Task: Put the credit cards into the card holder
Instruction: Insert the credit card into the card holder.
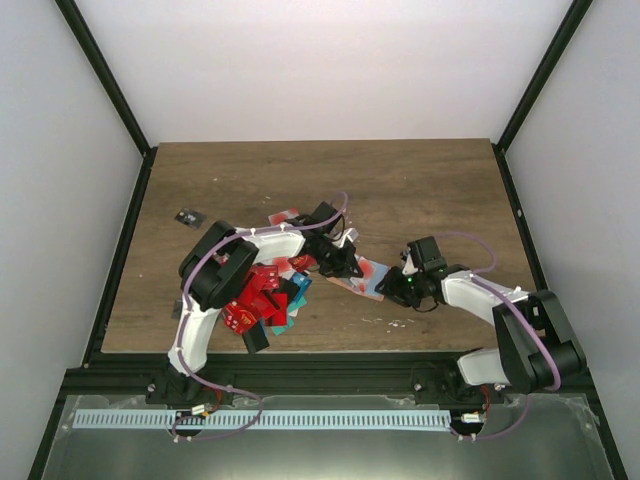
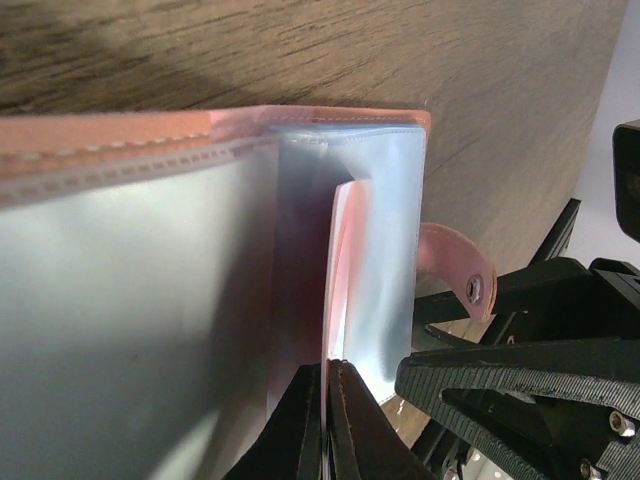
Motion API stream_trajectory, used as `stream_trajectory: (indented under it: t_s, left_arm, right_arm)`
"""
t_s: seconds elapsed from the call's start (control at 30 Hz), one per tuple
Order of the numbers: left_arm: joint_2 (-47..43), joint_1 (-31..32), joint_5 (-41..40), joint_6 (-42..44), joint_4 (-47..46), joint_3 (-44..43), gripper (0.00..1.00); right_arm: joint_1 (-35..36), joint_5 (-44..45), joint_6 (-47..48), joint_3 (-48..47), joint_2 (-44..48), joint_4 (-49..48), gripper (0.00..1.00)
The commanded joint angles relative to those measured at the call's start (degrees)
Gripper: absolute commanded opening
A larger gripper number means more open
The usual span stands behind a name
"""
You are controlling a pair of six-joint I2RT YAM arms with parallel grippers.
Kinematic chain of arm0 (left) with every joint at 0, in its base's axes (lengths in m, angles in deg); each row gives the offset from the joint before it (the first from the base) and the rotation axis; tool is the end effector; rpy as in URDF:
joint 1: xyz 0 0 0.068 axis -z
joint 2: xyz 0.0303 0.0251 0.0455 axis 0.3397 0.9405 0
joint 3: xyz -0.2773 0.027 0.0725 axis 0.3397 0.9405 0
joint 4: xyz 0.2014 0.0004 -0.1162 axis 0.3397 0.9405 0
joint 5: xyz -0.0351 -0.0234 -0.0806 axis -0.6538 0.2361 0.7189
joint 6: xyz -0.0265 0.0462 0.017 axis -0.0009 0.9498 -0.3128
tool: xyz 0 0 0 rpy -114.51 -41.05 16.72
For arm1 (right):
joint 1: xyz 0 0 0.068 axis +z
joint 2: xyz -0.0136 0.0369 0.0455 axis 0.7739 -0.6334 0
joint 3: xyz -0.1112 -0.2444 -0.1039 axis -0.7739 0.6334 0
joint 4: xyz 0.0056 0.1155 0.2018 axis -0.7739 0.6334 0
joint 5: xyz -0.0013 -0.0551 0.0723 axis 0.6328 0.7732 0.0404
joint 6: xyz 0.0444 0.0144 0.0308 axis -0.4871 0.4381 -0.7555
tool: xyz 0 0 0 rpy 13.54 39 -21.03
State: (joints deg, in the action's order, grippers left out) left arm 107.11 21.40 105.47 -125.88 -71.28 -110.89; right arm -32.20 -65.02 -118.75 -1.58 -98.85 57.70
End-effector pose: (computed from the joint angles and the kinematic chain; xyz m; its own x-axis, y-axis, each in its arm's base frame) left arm 0.2950 -0.2933 0.1571 -0.9719 0.2351 -0.0110 0.1603 0.6271 -0.7622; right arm 0.1807 0.0772 0.1713 -0.9414 0.3206 -0.1049 0.2052 0.7911 0.5762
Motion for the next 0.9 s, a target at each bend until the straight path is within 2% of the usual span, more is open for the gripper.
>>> stream_trajectory:
  t_s: [0.0,0.23,0.43,0.6,0.87]
  left_arm:
    - [2.47,0.15,-0.70,0.16,-0.30,-0.38,0.04]
    - [3.33,0.14,-0.02,0.95,-0.70,-0.81,0.04]
    - [4.37,0.20,0.79,1.95,-0.27,-1.74,0.04]
    - [5.02,0.19,1.33,2.23,-0.43,-2.05,0.04]
    - [5.86,0.14,2.05,1.87,-1.24,-2.24,0.04]
  right_arm:
    - [-0.23,3.84,0.87,-1.90,-1.33,5.02,0.35]
    - [-0.46,9.85,0.03,-4.98,-0.65,7.69,0.35]
    - [-0.62,13.81,-1.66,-6.23,-2.80,8.63,0.26]
    - [-0.64,12.07,-0.93,-6.71,-6.44,7.12,0.14]
    - [-0.63,8.36,0.27,-7.86,-10.24,5.12,0.08]
